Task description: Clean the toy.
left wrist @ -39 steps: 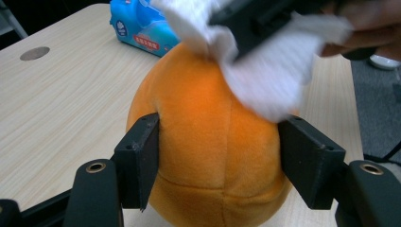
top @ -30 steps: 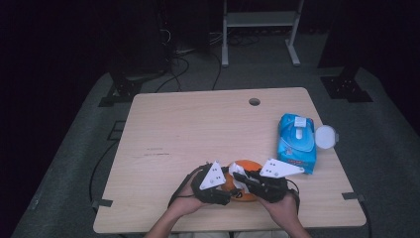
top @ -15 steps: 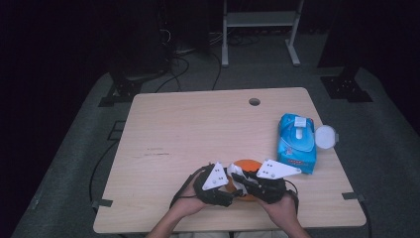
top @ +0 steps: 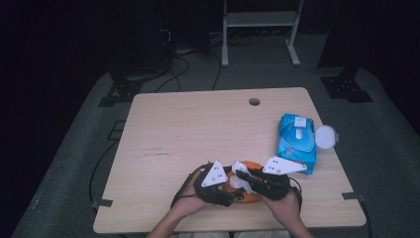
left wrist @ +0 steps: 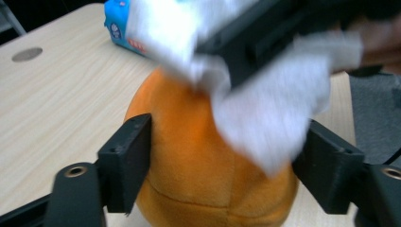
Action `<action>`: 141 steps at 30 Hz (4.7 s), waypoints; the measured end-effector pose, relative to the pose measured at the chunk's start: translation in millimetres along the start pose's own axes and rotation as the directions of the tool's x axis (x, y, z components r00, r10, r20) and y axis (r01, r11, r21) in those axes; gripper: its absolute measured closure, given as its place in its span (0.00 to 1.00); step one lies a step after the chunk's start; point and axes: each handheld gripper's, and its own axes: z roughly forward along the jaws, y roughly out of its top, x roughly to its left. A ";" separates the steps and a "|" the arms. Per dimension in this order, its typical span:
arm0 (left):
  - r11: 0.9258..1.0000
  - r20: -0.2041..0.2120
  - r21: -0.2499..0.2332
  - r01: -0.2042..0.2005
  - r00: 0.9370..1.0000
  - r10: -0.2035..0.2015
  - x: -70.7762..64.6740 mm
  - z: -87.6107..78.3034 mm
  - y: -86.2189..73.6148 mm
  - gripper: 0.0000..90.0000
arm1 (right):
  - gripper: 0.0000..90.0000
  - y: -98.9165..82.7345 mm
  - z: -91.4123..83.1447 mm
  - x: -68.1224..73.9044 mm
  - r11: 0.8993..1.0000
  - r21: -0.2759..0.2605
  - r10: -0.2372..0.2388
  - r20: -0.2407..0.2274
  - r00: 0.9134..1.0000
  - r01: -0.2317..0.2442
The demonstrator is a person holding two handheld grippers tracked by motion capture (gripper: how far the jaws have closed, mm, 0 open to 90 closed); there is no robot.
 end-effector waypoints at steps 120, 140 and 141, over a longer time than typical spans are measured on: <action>0.994 -0.072 -0.037 0.104 0.992 -0.107 19.9 -8.0 -14.7 0.35 | 0.88 -31.3 -3.3 -42.2 0.976 -0.005 0.219 0.059 0.974 -0.219; 0.993 -0.036 -0.021 0.115 0.993 -0.115 19.6 -5.0 -11.7 0.25 | 0.87 -21.5 -4.5 -28.3 0.984 -0.034 0.175 -0.028 0.984 -0.176; 0.993 -0.027 -0.023 0.120 0.992 -0.120 20.2 -6.1 -10.9 0.22 | 0.87 -20.4 -3.2 -26.3 0.987 -0.019 0.156 -0.016 0.988 -0.157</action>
